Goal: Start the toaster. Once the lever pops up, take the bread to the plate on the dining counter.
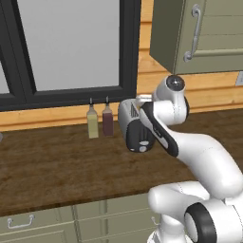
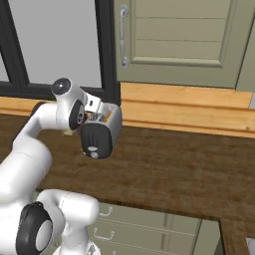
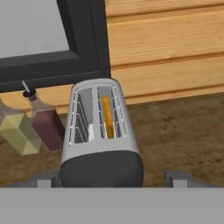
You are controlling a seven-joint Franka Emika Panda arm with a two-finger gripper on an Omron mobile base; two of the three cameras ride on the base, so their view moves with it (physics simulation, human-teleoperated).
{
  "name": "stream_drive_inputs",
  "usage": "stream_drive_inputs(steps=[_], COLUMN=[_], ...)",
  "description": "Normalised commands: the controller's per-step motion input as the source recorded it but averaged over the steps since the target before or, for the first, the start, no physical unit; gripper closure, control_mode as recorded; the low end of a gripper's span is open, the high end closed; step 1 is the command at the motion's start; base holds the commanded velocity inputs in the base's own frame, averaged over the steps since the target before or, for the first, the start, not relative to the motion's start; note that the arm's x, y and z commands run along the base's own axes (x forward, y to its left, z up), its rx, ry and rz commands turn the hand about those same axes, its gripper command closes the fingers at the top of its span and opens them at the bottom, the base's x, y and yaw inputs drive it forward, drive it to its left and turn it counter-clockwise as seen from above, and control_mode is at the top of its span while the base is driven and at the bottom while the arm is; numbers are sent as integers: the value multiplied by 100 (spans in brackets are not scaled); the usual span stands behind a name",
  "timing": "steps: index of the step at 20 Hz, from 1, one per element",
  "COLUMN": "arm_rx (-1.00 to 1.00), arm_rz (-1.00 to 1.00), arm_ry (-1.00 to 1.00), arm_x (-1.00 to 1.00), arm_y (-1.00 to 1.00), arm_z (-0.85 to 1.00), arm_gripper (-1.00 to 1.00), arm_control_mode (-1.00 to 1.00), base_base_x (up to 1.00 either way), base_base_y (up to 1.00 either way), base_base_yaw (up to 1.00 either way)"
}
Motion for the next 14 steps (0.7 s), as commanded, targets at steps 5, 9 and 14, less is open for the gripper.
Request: stream_drive_inputs(steps=[5, 9, 14], arm_rx=[0, 0, 0], arm_rz=[0, 0, 0], arm_ry=[10, 3, 0], arm_x=[24, 2, 0], arm_y=[2, 0, 0], arm_z=[-31, 0, 0], arm_gripper=[-100, -100, -100], arm_control_mode=[-100, -100, -100], base_base_x=[0, 0, 0], base_base_y=[0, 0, 0], base_base_yaw=[0, 0, 0])
